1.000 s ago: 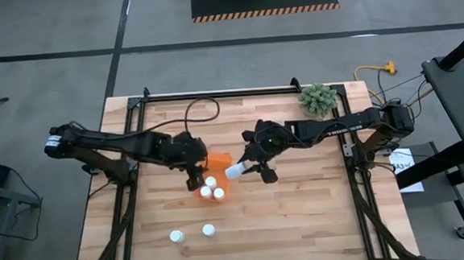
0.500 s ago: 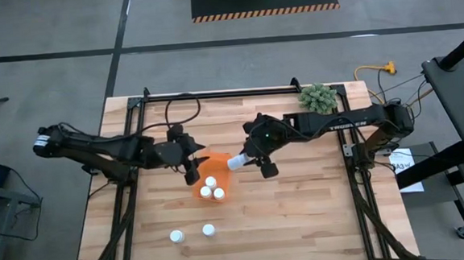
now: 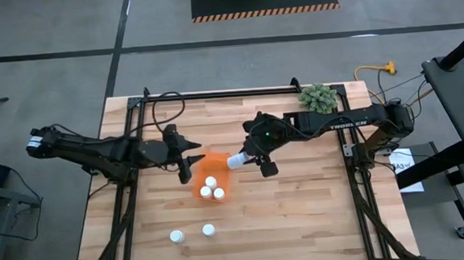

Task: Pick and place pill bottles into a basket
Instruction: Put the top right white medicine bottle into the orange bin

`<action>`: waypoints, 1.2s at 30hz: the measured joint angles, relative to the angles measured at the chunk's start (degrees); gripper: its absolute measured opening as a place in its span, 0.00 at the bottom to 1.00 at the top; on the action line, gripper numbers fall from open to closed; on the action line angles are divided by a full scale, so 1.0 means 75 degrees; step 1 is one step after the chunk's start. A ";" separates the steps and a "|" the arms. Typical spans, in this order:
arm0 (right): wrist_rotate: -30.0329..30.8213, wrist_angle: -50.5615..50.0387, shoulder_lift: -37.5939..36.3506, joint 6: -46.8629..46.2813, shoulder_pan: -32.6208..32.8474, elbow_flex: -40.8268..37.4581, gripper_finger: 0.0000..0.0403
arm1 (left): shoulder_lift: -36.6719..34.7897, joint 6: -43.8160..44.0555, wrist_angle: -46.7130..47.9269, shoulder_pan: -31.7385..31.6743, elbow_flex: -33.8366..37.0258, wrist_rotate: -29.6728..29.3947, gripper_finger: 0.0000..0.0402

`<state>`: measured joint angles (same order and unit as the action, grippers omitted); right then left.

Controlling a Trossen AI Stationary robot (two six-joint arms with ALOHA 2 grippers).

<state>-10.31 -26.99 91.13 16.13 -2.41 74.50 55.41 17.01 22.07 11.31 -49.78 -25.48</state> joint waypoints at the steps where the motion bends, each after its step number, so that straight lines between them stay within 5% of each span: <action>1: 0.0000 0.0011 0.0000 -0.0002 -0.0010 0.0000 0.36 | -0.0042 -0.0054 -0.0065 0.0000 0.0031 -0.0001 0.40; 14: -0.0009 -0.0545 0.0354 0.0181 -0.0129 0.0618 0.36 | -0.0119 -0.0727 -0.0720 -0.0006 0.0184 -0.0443 0.40; 36: 0.1021 -0.5125 0.4088 0.1422 -0.0124 0.5773 0.36 | -0.2191 -0.1998 -0.2861 -0.0006 0.1683 -0.0873 0.40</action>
<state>-2.65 -65.43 121.79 26.79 -3.35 117.80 38.98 2.03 0.61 11.27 -37.16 -32.03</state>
